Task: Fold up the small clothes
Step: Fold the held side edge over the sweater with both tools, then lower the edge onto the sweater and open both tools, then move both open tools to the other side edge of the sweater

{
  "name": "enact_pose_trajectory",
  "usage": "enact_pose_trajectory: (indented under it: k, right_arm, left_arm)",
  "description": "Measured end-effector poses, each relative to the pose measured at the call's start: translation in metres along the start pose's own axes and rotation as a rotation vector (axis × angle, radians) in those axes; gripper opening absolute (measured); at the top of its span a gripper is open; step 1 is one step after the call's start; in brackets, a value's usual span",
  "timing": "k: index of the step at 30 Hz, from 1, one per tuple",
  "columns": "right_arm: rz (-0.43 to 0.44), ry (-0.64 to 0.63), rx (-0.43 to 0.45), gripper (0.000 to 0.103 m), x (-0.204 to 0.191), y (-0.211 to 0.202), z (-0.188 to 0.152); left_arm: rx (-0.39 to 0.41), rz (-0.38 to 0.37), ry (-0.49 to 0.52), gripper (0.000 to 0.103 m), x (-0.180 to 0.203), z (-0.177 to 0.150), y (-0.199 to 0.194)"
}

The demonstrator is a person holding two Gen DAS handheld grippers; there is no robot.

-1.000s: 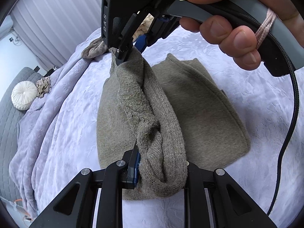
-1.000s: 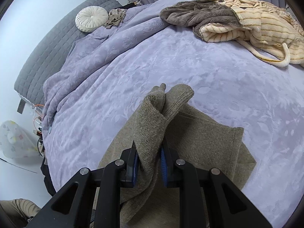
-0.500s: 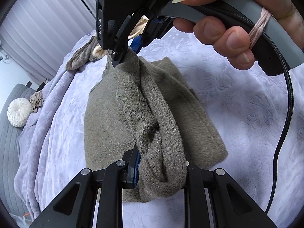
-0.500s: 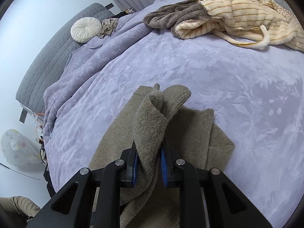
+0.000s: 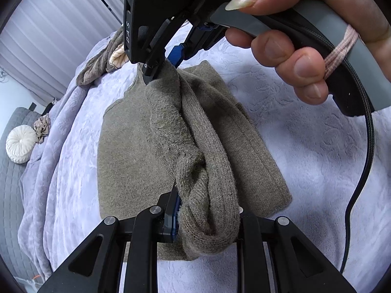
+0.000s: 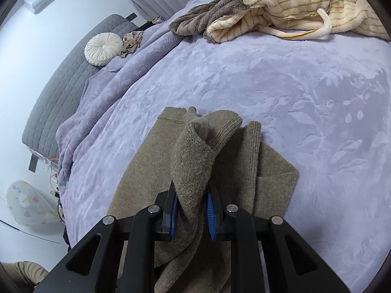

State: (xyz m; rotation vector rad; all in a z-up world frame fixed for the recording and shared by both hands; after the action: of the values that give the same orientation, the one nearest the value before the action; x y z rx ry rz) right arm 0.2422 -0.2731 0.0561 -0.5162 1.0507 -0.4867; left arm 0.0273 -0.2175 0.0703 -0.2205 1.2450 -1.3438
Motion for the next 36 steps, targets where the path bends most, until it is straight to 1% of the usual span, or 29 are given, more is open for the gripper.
enact_pose_trajectory:
  k: [7, 10, 15, 16, 18, 19, 20, 23, 24, 25, 26, 27, 29, 31, 33, 34, 36]
  right_arm:
    - [-0.013, 0.009, 0.0, 0.021, 0.01, -0.003, -0.003]
    - [-0.032, 0.026, -0.011, 0.021, 0.018, 0.002, -0.006]
    - [-0.051, 0.046, -0.011, 0.022, 0.026, 0.008, -0.009]
    - [-0.051, 0.049, -0.009, 0.022, 0.026, 0.008, -0.009]
    - [-0.055, 0.053, -0.008, 0.022, 0.027, 0.008, -0.01]
    - [-0.058, 0.054, -0.009, 0.022, 0.027, 0.008, -0.01]
    - [-0.061, 0.053, -0.009, 0.022, 0.026, 0.008, -0.01]
    - [-0.074, 0.05, -0.011, 0.022, 0.023, 0.006, -0.009]
    - [-0.078, 0.054, -0.012, 0.023, 0.023, 0.005, -0.008]
    - [-0.09, 0.061, -0.011, 0.024, 0.024, 0.004, -0.008]
    - [-0.12, 0.074, -0.009, 0.028, 0.026, 0.002, -0.008]
    - [-0.14, 0.092, -0.005, 0.032, 0.031, -0.001, -0.009]
    - [-0.155, 0.136, 0.015, 0.043, 0.038, -0.012, -0.011]
    - [-0.184, 0.136, 0.054, 0.043, 0.036, -0.026, -0.014]
    - [-0.201, 0.104, 0.087, 0.043, 0.023, -0.039, -0.015]
    - [-0.188, 0.086, 0.101, 0.043, 0.014, -0.043, -0.015]
    - [-0.124, 0.056, 0.123, 0.043, -0.007, -0.044, -0.018]
  left_arm:
    - [-0.01, -0.053, -0.018, 0.023, -0.002, 0.003, 0.01]
    - [-0.02, -0.065, -0.018, 0.023, 0.0, 0.004, 0.017]
    - [-0.009, -0.101, -0.027, 0.024, -0.004, 0.002, 0.019]
    - [-0.009, -0.117, -0.038, 0.031, -0.007, 0.002, 0.019]
    - [-0.013, -0.167, -0.062, 0.039, -0.011, 0.002, 0.019]
    - [-0.014, -0.189, -0.072, 0.047, -0.013, 0.001, 0.018]
    - [-0.011, -0.207, -0.078, 0.049, -0.014, 0.001, 0.017]
    - [-0.004, -0.3, -0.108, 0.049, -0.018, -0.003, 0.015]
    - [-0.009, -0.341, -0.13, 0.052, -0.023, -0.004, 0.015]
    - [-0.019, -0.379, -0.152, 0.066, -0.027, -0.006, 0.017]
    - [-0.028, -0.414, -0.177, 0.073, -0.032, -0.008, 0.017]
    - [-0.029, -0.448, -0.211, 0.078, -0.04, -0.011, 0.016]
    - [-0.018, -0.518, -0.245, 0.078, -0.055, -0.019, 0.011]
    - [-0.007, -0.585, -0.268, 0.078, -0.07, -0.028, 0.005]
    - [0.007, -0.64, -0.305, 0.078, -0.087, -0.036, 0.002]
    - [0.017, -0.644, -0.324, 0.078, -0.096, -0.038, 0.001]
    - [0.031, -0.607, -0.383, 0.078, -0.115, -0.039, 0.006]
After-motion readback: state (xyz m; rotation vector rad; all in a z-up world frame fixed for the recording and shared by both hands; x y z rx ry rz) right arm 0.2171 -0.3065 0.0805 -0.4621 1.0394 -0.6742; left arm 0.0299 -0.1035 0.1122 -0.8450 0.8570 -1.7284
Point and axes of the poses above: each gripper's, at about its wrist camera, not at the fingertips, and y roughly the way its jaws point, x to its right, z to its top, the point moved 2 cm from there along y, roughly the way its jaws point, and after that the axes turned 14 degrees about z, right-handed, at the moved point
